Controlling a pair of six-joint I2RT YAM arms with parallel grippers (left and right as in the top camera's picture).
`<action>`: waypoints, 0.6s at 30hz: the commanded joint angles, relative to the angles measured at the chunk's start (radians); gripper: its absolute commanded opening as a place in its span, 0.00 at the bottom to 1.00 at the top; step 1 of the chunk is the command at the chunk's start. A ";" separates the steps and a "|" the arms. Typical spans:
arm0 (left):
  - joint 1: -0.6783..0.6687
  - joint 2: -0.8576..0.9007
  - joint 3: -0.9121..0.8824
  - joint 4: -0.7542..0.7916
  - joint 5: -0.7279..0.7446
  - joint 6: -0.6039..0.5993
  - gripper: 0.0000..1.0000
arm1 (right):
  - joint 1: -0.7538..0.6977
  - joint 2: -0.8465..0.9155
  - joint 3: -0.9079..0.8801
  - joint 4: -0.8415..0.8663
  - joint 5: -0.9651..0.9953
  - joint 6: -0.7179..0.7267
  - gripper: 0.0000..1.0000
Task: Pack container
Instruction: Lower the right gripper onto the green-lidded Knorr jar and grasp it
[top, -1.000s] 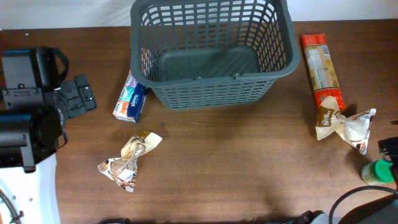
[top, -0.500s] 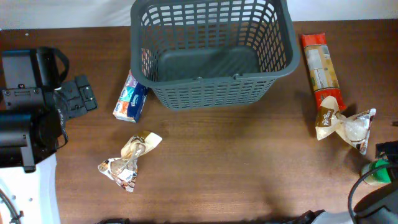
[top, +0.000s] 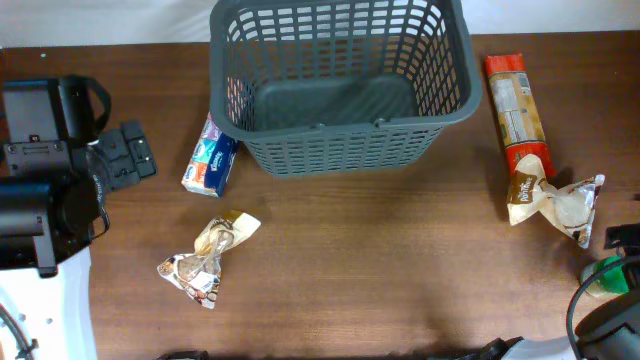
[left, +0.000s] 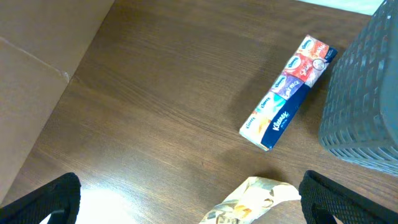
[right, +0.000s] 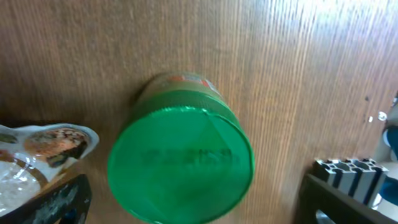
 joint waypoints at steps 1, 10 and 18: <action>0.004 0.003 0.003 -0.003 0.004 -0.010 0.99 | -0.006 0.013 -0.002 0.018 -0.009 -0.016 0.99; 0.004 0.003 0.003 -0.023 0.004 -0.010 0.99 | -0.006 0.089 -0.002 0.037 -0.010 -0.020 0.99; 0.004 0.003 0.003 -0.023 0.004 -0.010 0.99 | -0.006 0.134 -0.002 0.061 -0.024 -0.036 0.99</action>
